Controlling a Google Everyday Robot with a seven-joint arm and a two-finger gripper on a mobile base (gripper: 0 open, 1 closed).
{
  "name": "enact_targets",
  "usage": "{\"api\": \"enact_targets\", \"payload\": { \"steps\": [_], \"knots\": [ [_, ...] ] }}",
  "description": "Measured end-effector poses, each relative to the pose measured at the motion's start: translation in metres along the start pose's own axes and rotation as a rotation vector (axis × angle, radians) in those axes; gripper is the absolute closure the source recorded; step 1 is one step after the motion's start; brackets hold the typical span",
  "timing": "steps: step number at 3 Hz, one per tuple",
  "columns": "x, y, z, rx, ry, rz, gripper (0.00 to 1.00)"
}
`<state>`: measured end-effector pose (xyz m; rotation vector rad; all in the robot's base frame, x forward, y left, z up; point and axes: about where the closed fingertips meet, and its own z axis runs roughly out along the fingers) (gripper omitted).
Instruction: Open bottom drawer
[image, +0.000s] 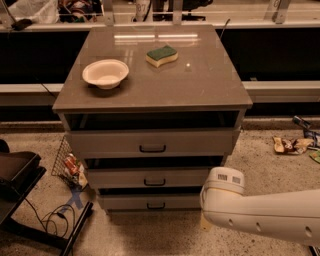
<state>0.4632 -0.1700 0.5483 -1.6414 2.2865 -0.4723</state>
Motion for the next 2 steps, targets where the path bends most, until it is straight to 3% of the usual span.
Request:
{"api": "enact_targets", "payload": {
  "steps": [1,2],
  "knots": [
    [0.036,0.017,0.063,-0.018,-0.014,-0.082,0.0],
    [0.053,0.032,0.102,-0.032,-0.046,-0.136,0.0]
  ]
}}
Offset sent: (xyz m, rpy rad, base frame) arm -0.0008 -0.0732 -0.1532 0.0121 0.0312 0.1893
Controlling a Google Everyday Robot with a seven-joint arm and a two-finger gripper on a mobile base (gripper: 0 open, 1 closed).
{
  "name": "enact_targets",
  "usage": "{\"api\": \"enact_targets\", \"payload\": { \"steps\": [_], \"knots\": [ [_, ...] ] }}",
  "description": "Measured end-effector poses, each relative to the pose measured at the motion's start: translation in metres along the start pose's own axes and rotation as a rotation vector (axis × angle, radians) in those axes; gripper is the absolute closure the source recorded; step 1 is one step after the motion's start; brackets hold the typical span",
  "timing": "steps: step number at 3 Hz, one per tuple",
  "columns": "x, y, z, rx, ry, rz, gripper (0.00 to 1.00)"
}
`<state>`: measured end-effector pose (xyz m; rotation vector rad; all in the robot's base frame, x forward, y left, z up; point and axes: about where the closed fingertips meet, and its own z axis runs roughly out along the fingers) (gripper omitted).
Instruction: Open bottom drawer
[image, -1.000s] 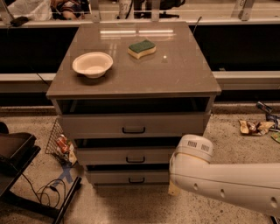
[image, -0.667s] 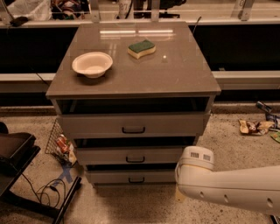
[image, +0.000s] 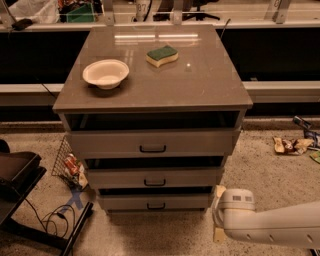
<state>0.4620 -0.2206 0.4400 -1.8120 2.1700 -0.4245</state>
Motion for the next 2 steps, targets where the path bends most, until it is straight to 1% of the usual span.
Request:
{"api": "enact_targets", "payload": {
  "steps": [1,2],
  "knots": [
    [0.0,0.0,-0.001,0.0,0.0,0.002,0.0],
    [-0.029,0.017,0.035,-0.002,-0.023,-0.005,0.0]
  ]
}}
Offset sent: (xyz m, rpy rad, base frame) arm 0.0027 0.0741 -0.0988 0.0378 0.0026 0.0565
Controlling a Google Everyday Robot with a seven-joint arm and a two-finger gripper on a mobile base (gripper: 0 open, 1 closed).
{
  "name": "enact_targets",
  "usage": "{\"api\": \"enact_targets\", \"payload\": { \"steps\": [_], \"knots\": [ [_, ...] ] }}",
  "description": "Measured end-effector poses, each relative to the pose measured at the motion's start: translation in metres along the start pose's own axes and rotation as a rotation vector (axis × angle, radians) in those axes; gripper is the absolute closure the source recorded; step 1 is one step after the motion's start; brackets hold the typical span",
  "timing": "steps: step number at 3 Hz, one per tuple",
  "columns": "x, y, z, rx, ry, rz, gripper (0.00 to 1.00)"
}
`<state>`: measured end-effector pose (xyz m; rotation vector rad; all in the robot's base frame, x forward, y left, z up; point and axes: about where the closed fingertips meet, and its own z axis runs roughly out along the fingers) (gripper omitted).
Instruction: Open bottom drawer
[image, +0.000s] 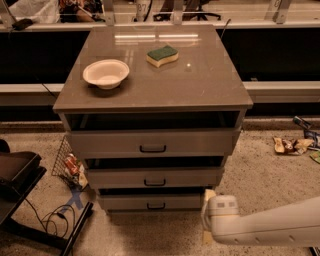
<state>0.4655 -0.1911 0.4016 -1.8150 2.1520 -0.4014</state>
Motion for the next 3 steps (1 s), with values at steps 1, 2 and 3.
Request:
{"api": "enact_targets", "payload": {
  "steps": [1,2,3],
  "knots": [
    [-0.028,0.022,0.05,-0.001,-0.03,-0.023,0.0],
    [-0.048,0.033,0.098,0.013,-0.094,-0.058,0.0],
    [-0.065,0.029,0.138,0.042,-0.17,-0.084,0.0]
  ]
}}
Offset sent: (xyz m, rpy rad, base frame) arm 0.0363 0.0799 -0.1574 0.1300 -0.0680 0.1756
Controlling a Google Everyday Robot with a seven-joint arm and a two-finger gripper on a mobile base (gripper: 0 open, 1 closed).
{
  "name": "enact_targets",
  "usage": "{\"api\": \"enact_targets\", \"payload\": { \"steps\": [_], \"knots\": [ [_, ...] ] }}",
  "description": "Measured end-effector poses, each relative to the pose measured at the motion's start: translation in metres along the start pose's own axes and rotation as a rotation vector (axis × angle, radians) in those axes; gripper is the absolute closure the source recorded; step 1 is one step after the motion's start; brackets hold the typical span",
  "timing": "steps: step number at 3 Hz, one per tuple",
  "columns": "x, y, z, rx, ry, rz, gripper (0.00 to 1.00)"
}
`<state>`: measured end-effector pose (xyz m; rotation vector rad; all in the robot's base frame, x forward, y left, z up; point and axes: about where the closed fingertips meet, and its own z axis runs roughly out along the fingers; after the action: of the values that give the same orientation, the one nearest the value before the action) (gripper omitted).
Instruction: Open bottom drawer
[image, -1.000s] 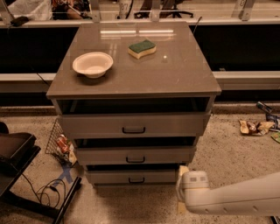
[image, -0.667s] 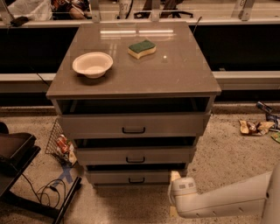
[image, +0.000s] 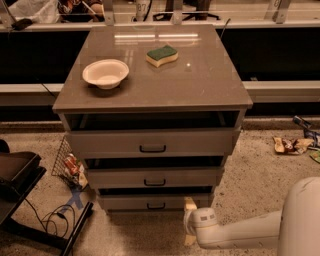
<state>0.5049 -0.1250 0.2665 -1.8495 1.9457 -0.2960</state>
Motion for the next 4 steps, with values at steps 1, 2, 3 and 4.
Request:
{"api": "enact_targets", "payload": {
  "steps": [1,2,3,4],
  "knots": [
    [-0.011,-0.026,0.069,0.049,-0.042,-0.043,0.0],
    [-0.012,-0.026,0.069,0.049,-0.042,-0.043,0.0],
    [-0.018,-0.036,0.082,0.034,-0.004,-0.062,0.0],
    [-0.022,-0.052,0.098,0.017,0.047,-0.092,0.0]
  ]
}}
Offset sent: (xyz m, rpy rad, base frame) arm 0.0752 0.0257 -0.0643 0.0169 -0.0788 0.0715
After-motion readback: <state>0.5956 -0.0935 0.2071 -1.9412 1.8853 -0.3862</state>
